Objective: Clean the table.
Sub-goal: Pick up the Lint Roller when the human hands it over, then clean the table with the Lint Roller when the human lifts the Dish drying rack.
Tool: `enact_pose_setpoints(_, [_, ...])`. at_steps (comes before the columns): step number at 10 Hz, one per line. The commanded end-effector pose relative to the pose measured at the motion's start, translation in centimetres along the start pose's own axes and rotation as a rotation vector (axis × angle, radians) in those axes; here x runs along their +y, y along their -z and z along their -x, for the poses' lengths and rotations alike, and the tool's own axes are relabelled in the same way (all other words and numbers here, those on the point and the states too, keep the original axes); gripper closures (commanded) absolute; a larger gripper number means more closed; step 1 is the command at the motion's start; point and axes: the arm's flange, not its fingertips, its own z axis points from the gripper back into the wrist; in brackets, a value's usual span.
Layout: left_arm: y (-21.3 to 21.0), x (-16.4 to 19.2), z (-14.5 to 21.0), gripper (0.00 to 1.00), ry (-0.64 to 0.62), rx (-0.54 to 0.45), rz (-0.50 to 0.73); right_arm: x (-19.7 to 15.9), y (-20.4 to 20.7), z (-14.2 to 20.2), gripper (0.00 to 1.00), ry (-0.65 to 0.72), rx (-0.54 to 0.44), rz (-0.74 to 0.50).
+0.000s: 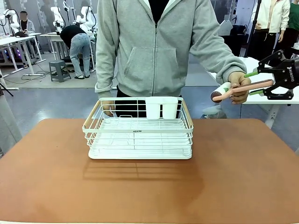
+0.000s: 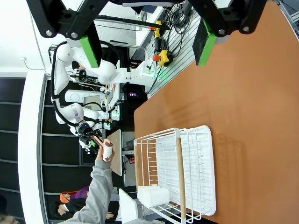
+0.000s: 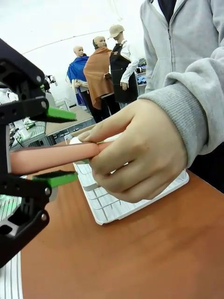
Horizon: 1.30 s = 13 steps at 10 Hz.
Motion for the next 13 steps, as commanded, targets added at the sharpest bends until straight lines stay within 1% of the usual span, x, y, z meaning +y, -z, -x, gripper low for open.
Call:
enact_pose_setpoints(1, [-0.24,-0.12,0.29,0.0,0.001,0.002,0.007,-0.62,0.31,-0.05,1.0,-0.019,-0.011,-0.027])
enact_pose_setpoints(6, [-0.24,-0.12,0.29,0.0,0.001,0.002,0.007,-1.12,-0.03,-0.34,1.0,-0.019,-0.008,-0.035])
enact_pose_setpoints(7, [-0.24,-0.12,0.29,0.0,0.001,0.002,0.007,-0.41,-0.24,-0.45,1.0,-0.003,-0.005,-0.003])
enact_pose_setpoints(13, [-0.24,-0.12,0.29,0.0,0.001,0.002,0.007,-0.41,-0.24,-0.45,1.0,-0.003,-0.005,-0.003])
